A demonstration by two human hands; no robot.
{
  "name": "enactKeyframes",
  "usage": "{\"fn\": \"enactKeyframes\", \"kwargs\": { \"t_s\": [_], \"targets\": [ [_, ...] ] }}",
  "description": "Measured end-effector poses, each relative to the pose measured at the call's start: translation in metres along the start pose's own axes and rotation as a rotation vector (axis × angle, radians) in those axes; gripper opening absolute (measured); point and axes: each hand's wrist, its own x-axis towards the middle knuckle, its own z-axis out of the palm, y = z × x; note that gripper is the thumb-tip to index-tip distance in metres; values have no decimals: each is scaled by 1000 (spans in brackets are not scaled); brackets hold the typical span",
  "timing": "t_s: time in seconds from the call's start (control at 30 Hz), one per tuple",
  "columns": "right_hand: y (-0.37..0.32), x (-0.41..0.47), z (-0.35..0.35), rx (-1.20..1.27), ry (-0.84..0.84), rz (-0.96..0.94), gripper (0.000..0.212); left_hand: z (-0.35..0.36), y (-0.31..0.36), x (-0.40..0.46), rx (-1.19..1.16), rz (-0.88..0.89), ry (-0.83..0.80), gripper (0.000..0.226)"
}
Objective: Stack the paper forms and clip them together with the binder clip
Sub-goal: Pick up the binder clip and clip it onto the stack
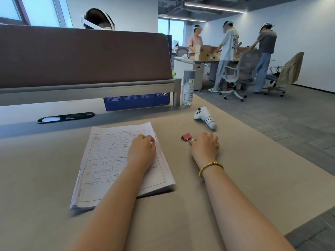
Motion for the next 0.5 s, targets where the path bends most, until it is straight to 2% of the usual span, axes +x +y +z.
{"fn": "enactKeyframes", "kwargs": {
  "t_s": [0.13,0.33,0.5],
  "targets": [
    [-3,-1,-3,-41,-48,-63,37,-1,0,1,-55,-25,-5,31],
    [-17,-9,-4,-263,-60,-240,33,-5,0,0,-103,-37,-12,31],
    [-19,-14,-6,-265,-95,-264,35,-6,-1,-1,-105,-27,-22,32]
  ]
}}
